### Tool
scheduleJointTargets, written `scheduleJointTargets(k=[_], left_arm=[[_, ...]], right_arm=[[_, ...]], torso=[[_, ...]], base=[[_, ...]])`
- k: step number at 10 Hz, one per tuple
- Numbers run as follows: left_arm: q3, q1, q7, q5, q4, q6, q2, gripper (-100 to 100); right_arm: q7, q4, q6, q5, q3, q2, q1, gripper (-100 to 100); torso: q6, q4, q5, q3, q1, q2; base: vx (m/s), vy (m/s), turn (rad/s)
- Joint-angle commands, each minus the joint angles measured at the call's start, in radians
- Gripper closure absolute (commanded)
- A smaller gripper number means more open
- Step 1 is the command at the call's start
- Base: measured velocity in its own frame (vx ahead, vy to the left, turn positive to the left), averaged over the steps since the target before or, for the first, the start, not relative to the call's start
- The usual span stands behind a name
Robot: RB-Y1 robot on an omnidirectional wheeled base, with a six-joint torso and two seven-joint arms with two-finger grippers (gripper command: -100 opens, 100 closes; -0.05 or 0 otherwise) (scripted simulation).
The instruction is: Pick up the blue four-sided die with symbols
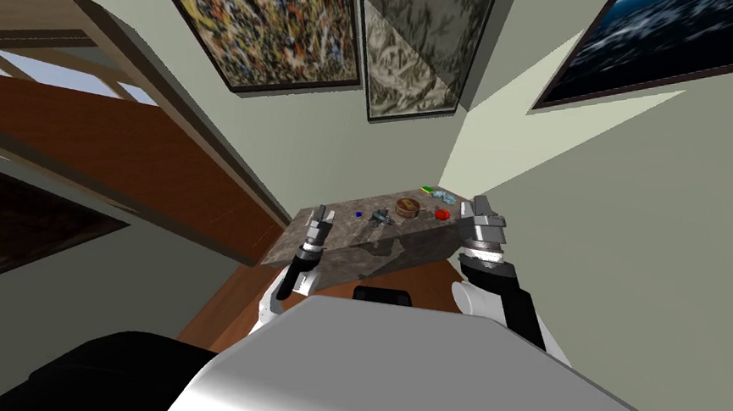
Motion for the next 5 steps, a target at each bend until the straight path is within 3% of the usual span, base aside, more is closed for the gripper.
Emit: scheduleJointTargets(k=[1,4,5], left_arm=[[-0.004,-0.001,0.003,0.009,0.008,0.008,0.029,-100],[-0.026,-0.024,0.016,0.039,0.073,0.031,0.118,-100],[-0.026,-0.024,0.016,0.039,0.073,0.031,0.126,-100]], right_arm=[[0.000,0.000,0.000,0.000,0.000,0.000,0.000,0],[0.000,0.000,0.000,0.000,0.000,0.000,0.000,0],[0.000,0.000,0.000,0.000,0.000,0.000,0.000,0]], torso=[[0.000,0.000,0.000,0.000,0.000,0.000],[-0.001,0.000,0.000,0.000,0.000,0.000],[0.000,0.000,0.000,0.000,0.000,0.000]], base=[[-0.029,-0.010,-0.077],[-0.039,-0.016,-0.122],[-0.032,-0.017,-0.090]])
